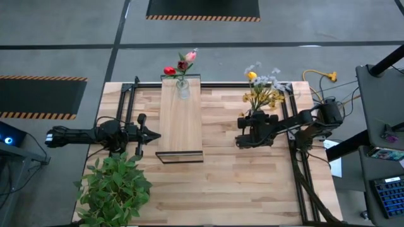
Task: Pick and place flowers into a vace then onto a shelf
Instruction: Put the top transparent vase on the shelf
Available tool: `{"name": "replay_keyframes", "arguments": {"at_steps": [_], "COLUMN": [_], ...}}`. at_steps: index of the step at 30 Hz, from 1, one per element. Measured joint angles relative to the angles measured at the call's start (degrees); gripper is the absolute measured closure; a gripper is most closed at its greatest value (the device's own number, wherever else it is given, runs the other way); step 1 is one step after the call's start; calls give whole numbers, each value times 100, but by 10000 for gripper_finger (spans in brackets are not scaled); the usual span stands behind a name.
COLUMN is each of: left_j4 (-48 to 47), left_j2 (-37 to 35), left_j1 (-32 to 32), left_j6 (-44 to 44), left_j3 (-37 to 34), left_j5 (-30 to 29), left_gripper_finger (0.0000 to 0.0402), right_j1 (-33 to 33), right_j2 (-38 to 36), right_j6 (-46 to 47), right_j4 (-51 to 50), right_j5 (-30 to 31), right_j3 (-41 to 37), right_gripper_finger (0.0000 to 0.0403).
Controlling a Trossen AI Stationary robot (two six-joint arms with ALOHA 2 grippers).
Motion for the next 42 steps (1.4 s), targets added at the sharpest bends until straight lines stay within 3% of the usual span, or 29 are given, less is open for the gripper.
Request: {"name": "replay_keyframes", "arguments": {"at_steps": [5, 20, 42], "left_j4": [-1, -1, -1], "left_j2": [1, 1, -1], "left_j1": [0, 0, 0], "left_j6": [0, 0, 0], "left_j3": [1, 2, 0], "left_j5": [0, 0, 0], "left_gripper_finger": [402, 402, 402], "right_j1": [-7, 86, 1960], "right_j2": [165, 139, -637], "right_j6": [137, 112, -602], "right_j4": [24, 44, 145], "right_j5": [116, 53, 133], "right_j3": [7, 0, -17], "right_gripper_finger": [224, 229, 230]}}
